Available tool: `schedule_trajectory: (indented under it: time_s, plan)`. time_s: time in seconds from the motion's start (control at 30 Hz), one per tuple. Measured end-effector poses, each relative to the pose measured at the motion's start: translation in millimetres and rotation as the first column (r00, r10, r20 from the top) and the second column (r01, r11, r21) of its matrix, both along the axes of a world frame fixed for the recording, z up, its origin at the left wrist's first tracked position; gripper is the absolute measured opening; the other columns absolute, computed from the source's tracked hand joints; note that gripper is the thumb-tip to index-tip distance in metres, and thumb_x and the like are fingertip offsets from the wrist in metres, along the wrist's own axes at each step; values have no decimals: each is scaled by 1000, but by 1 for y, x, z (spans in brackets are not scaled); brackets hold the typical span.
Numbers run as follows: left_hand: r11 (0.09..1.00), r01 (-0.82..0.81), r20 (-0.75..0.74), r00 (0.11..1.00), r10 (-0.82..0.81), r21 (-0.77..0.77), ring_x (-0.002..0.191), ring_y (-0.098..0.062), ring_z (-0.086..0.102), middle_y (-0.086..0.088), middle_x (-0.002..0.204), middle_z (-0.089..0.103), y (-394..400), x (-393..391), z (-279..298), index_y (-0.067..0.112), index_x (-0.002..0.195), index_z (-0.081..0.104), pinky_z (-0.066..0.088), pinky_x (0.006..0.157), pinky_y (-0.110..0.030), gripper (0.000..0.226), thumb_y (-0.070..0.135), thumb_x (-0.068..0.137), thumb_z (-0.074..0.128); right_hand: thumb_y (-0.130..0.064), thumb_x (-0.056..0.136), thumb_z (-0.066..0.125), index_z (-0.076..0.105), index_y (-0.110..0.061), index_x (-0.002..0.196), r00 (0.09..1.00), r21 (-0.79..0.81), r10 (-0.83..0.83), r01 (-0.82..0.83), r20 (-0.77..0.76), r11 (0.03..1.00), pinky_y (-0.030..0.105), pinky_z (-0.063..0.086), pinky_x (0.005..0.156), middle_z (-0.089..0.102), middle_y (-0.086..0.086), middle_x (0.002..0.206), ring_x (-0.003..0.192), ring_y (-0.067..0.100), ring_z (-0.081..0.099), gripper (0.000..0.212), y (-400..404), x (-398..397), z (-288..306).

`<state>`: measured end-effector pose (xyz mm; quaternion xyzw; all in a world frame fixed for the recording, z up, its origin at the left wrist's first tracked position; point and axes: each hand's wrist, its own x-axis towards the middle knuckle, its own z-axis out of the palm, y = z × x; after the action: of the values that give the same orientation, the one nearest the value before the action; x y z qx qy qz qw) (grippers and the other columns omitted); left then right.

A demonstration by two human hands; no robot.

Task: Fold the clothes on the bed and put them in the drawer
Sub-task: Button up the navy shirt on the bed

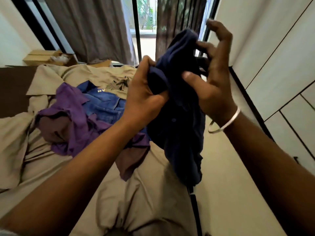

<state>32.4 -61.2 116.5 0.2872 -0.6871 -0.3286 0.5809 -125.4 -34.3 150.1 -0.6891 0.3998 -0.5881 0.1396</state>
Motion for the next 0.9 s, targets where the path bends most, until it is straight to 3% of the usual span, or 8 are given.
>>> schedule_trajectory:
  time_s: [0.13,0.27,0.37,0.5,0.57,0.7,0.8,0.9]
  plan:
    - [984,-105,-6,994,105,-141,66,-11,43,16,73,47,7,5,-28,19,90,39,39,62,-29,42,-1,73,71,-40,81,66,52,-1,101,906,-264,-424,407,-7,874,40,40,71,47,9,94,82,29,48,45,59,17,-106]
    - [948,-108,20,993,119,-298,64,-19,44,14,74,43,18,-1,-43,16,93,38,41,58,-33,39,4,76,71,-72,62,73,48,-9,126,855,64,-468,492,-226,868,50,49,78,53,12,118,103,32,55,93,79,42,-199]
    - [944,-103,17,993,114,-312,65,-13,45,16,74,46,31,-2,-55,15,96,38,43,57,-35,41,0,76,70,-77,60,72,33,-22,139,842,311,-531,533,-98,787,41,51,93,50,4,138,122,25,54,103,84,59,-224]
    - [943,-158,-1,986,165,-292,64,-29,47,0,74,48,55,16,-80,18,93,41,42,56,-47,38,0,75,70,-30,91,57,48,-26,118,944,293,-327,302,41,907,5,39,74,61,-33,100,91,-9,61,28,102,74,-244]
    - [937,-230,1,971,239,-265,67,-30,49,-3,75,50,61,33,-92,20,93,43,44,58,-48,35,3,76,68,-20,94,50,51,-23,101,986,303,-167,162,-12,939,3,36,67,59,-29,79,74,-12,56,8,115,76,-247]
    - [920,-358,-13,933,361,-156,66,-11,48,9,73,51,85,79,-118,14,98,46,47,64,-45,29,9,78,67,-19,93,53,62,-8,101,994,411,109,-93,-16,907,44,51,74,68,1,85,82,25,65,16,166,102,-234]
    - [947,-314,-87,948,308,-70,70,-8,52,12,78,54,95,91,-120,20,96,42,49,70,-38,32,15,79,69,-22,89,66,67,-19,105,936,510,275,-351,221,785,30,53,85,73,-7,99,99,13,68,16,198,108,-203]
    - [969,-248,-143,959,244,-8,79,-1,56,9,90,56,94,94,-108,16,105,43,49,78,-23,37,18,80,71,-12,86,67,67,-10,105,877,498,245,-443,413,745,25,54,79,72,7,101,92,16,69,19,204,109,-173]
